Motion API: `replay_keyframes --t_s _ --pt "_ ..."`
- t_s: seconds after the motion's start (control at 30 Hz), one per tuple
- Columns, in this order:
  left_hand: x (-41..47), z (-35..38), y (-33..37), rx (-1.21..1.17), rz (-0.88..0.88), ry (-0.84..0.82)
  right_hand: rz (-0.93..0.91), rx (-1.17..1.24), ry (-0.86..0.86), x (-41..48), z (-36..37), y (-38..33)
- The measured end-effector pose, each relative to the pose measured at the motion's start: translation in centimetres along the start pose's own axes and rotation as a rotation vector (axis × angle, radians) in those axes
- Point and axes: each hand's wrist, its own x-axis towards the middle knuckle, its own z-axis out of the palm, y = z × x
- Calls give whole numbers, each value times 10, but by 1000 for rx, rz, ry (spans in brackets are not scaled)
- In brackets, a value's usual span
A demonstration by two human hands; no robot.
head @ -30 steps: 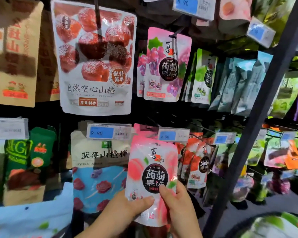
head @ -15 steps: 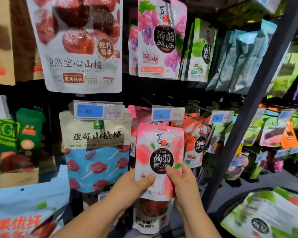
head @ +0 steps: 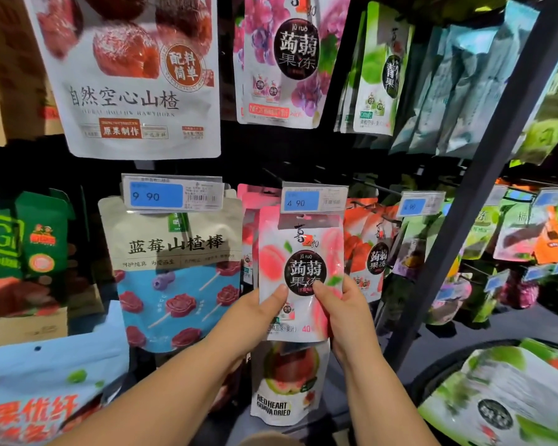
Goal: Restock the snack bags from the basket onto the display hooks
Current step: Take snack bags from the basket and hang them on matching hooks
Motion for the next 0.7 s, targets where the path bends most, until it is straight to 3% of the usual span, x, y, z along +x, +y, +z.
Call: replay_keyframes --t_s 0.53,0.7 --pt "18 6 -8 -38 0 56 -20 -105 15 19 -2 5" --pt "25 4 -10 46 -12 64 -20 -118 18 26 2 9"
